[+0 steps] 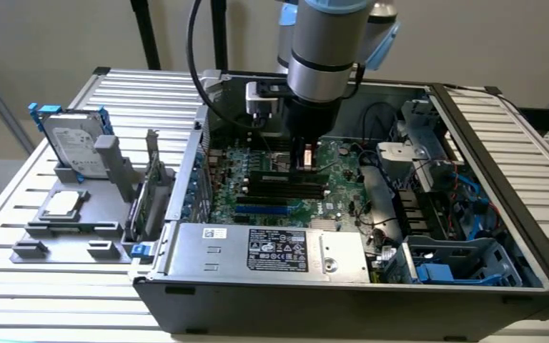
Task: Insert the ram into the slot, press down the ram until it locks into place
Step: 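Insert the ram into the slot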
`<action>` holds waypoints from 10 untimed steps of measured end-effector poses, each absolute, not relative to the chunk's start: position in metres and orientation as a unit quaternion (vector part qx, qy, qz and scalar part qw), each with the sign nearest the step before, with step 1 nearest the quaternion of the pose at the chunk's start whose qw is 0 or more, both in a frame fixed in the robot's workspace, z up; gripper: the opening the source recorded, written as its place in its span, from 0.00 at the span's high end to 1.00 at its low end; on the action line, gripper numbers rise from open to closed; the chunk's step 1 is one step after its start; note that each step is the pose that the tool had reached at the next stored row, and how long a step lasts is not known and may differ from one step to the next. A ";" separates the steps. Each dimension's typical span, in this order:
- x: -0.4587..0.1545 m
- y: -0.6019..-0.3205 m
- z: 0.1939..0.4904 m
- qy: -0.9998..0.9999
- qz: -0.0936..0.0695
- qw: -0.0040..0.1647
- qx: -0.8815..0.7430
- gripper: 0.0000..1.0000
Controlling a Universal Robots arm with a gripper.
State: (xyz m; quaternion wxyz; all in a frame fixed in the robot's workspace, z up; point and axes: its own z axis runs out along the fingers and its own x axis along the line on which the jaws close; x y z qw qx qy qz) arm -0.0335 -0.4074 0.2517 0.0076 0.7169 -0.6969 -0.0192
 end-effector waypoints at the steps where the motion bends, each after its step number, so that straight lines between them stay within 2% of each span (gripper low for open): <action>1: -0.034 -0.407 0.250 -0.697 -0.019 0.008 0.717 0.86; 10: -0.034 -0.407 0.239 -0.697 -0.019 0.008 0.717 0.86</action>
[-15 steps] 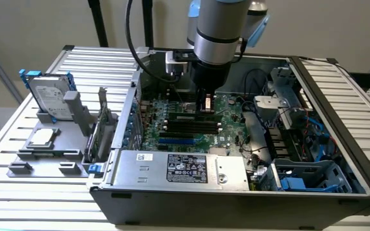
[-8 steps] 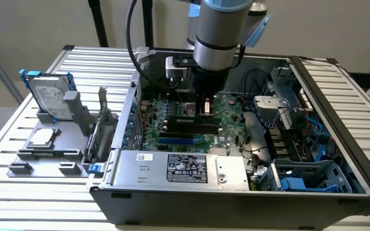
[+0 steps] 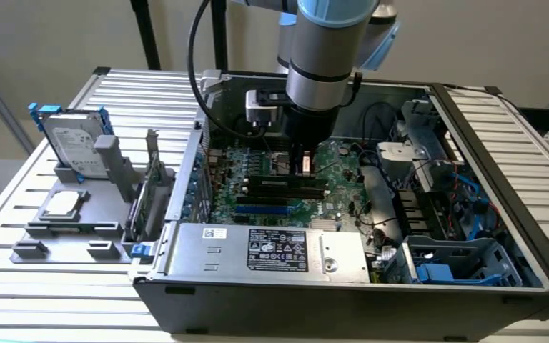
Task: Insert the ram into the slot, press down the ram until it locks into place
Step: 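Insert the ram into the slot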
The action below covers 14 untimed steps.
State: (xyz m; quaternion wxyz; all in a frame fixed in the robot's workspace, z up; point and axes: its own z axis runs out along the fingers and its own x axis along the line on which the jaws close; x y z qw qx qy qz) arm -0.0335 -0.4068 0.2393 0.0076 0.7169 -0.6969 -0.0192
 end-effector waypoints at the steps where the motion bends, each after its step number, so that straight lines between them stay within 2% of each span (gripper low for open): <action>1: -0.034 -0.407 0.239 -0.697 -0.019 0.008 0.717 0.86; 14: -0.034 -0.406 0.236 -0.697 -0.015 0.003 0.717 0.86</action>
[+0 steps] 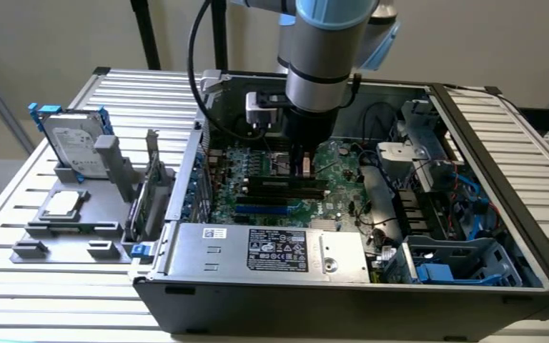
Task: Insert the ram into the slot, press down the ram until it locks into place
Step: 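Insert the ram into the slot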
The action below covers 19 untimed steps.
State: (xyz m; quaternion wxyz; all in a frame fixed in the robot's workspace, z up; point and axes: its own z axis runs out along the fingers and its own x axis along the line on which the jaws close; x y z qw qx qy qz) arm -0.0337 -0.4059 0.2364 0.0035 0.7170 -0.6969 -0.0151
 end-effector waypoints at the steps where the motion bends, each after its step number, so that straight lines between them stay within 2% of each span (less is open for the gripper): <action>1: -0.034 -0.406 0.236 -0.697 -0.014 0.002 0.717 0.86; 19: -0.040 -0.402 0.228 -0.698 -0.011 -0.001 0.716 0.86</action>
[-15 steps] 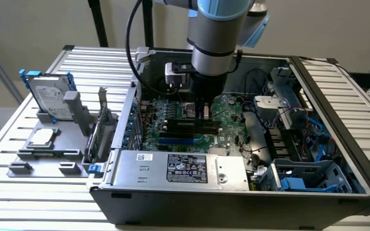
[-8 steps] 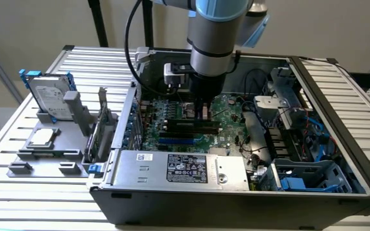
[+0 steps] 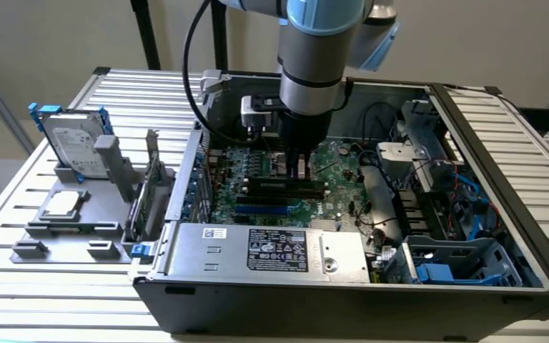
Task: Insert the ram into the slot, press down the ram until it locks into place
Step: 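Insert the ram into the slot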
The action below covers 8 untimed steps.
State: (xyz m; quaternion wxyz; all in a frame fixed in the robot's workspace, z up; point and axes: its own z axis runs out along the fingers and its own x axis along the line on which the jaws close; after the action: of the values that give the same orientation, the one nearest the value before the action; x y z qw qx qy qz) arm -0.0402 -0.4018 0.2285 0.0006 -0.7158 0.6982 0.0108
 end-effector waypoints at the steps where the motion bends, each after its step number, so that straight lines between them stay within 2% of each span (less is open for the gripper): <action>1: -0.040 -0.402 0.228 0.698 0.011 0.001 -0.716 0.86; 8: -0.040 -0.402 0.226 0.698 0.011 0.001 -0.716 0.86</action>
State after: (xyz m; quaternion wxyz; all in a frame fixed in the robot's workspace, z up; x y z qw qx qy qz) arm -0.0402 -0.4017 0.2258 0.0006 -0.7157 0.6983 0.0108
